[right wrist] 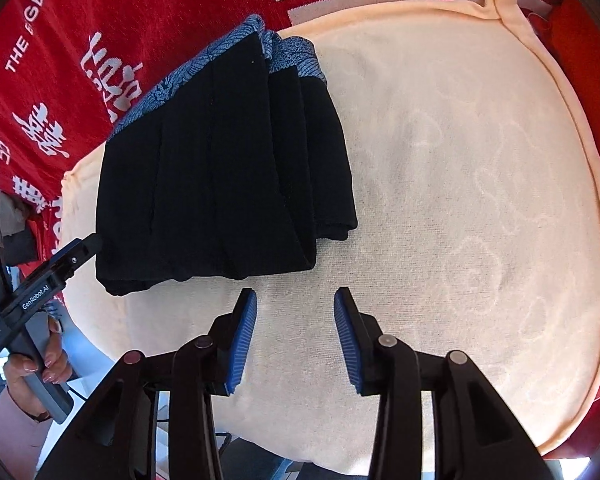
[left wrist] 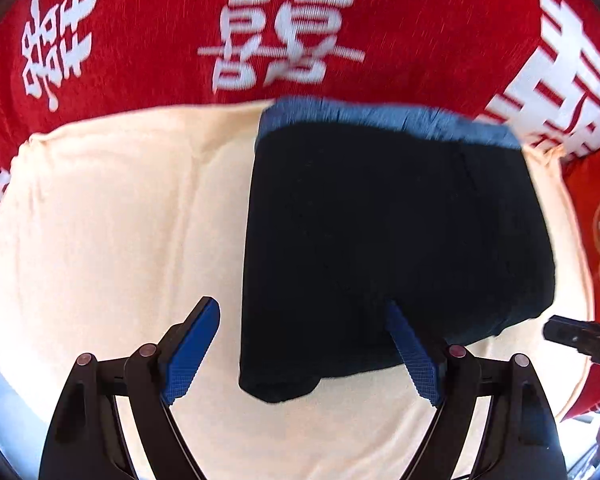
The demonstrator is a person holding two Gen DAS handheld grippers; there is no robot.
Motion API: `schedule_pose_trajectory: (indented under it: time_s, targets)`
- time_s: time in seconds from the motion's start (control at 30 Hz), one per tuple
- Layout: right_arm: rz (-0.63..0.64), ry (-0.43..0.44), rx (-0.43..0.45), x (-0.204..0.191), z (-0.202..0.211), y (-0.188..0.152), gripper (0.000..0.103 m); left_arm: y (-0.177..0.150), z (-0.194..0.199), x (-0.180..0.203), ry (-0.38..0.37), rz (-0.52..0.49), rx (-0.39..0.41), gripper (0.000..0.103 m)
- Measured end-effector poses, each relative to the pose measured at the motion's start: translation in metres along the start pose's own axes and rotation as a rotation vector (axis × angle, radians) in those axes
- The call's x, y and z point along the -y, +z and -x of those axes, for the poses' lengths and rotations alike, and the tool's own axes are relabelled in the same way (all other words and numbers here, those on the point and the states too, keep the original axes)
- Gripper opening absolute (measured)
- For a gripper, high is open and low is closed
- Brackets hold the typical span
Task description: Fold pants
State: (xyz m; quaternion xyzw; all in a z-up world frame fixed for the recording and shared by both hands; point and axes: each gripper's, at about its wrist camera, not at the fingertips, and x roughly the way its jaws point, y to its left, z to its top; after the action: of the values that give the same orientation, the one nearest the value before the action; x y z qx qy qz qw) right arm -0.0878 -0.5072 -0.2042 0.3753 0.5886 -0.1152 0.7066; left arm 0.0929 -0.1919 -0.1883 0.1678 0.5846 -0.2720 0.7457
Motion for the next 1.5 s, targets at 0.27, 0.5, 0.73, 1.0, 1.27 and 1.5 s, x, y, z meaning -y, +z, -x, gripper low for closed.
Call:
schedule_pose_trajectory:
  time_s: [0.27, 0.5, 0.73, 1.0, 1.27, 1.5]
  targets:
    - [0.033, 0.007, 0.078, -0.005, 0.013, 0.036, 0.047, 0.041, -0.009, -0.023, 0.074, 0.027, 0.034, 0.086]
    - [0.101, 0.01, 0.16, -0.027, 0.014, 0.087, 0.047, 0.087, -0.041, -0.035, 0.101, 0.132, 0.039, 0.086]
    - [0.167, -0.056, 0.086, -0.031, -0.023, 0.103, 0.049, 0.085, -0.069, -0.033, 0.216, 0.052, 0.037, 0.103]
    - [0.063, 0.009, 0.056, 0.004, -0.01, 0.091, 0.058, 0.082, -0.058, -0.05, 0.174, 0.048, -0.01, 0.103]
    - [-0.019, 0.212, 0.01, 0.04, -0.011, 0.069, 0.065, 0.058, -0.05, -0.078, -0.151, 0.135, -0.113, 0.103]
    - [-0.004, 0.34, -0.027, 0.058, -0.029, 0.082, 0.071, 0.046, -0.078, -0.082, -0.403, 0.121, -0.264, 0.103]
